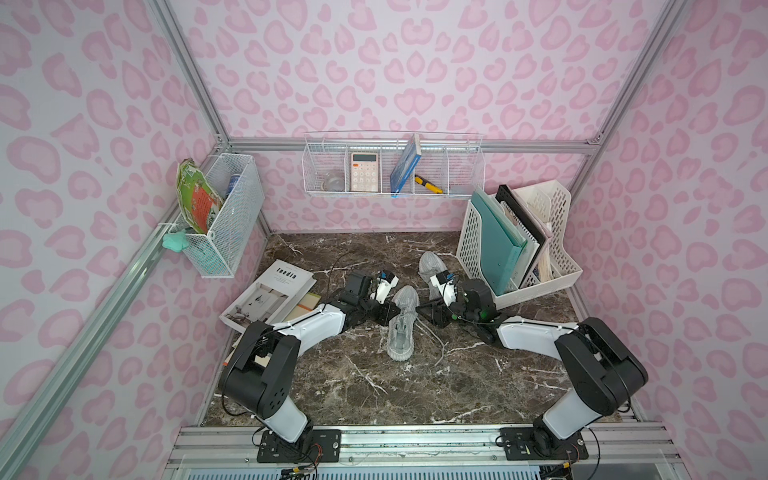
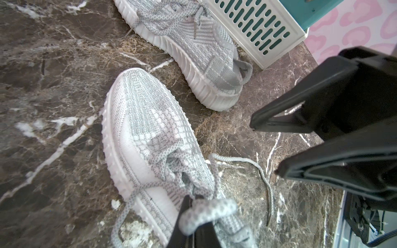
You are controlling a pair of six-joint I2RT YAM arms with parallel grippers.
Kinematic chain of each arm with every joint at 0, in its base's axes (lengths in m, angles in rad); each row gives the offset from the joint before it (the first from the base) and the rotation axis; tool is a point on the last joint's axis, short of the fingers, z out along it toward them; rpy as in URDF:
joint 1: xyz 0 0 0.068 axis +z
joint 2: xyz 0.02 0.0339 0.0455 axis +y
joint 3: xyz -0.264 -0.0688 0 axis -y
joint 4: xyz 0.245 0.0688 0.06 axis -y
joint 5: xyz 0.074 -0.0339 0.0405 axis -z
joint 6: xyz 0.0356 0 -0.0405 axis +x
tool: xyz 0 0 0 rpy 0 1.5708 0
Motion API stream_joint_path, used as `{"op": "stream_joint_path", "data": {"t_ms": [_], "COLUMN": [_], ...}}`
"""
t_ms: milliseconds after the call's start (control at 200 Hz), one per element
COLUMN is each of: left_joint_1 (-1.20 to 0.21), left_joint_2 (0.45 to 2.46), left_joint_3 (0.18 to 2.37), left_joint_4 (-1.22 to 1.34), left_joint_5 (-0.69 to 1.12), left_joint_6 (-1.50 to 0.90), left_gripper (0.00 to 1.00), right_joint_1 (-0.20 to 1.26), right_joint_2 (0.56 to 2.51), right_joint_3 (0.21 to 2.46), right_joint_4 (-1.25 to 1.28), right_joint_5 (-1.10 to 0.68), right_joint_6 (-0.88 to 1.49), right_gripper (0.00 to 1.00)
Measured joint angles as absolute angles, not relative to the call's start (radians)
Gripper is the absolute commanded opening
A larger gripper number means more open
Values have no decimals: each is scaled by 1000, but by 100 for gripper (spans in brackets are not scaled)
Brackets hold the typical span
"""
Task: Tie the shoes
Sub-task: Wrap the shoelace around the shoelace.
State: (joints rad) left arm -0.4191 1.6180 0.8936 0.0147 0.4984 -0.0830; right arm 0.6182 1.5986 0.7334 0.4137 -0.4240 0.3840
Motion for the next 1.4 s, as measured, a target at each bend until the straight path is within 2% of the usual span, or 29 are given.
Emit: {"op": "stream_joint_path", "data": {"t_ms": [175,285,745,860,1110,1245,1400], "left_joint_1": [-419,-419,-419,-419,-419,-419,-419], "left_joint_2": [1614,1614,1614,1614,1614,1611,1604], "left_joint_3": [896,896,897,899,901,901,899], "left_joint_4": [10,10,9,-6,-14,-17,-17], "left_joint_5": [498,498,495,492,488,488,488], "left_joint_6": [-83,-83,-83,-83,-83,-83,-83], "left_gripper": [0,0,0,0,0,0,0], "right_joint_1": [707,737,845,850,861,863,828], "right_joint_2": [1568,1572,1589,1569,1586,1602,1575], "right_joint_3": [749,740,740,740,734,746,772], "right_joint_4": [116,22,-105,-143,-149,-135,-150], "right_joint_5": [-142,-59,78,90,120,141,144], "right_joint_6": [393,421,501,504,502,495,463], "right_gripper": [48,48,45,39,18,1,0]}}
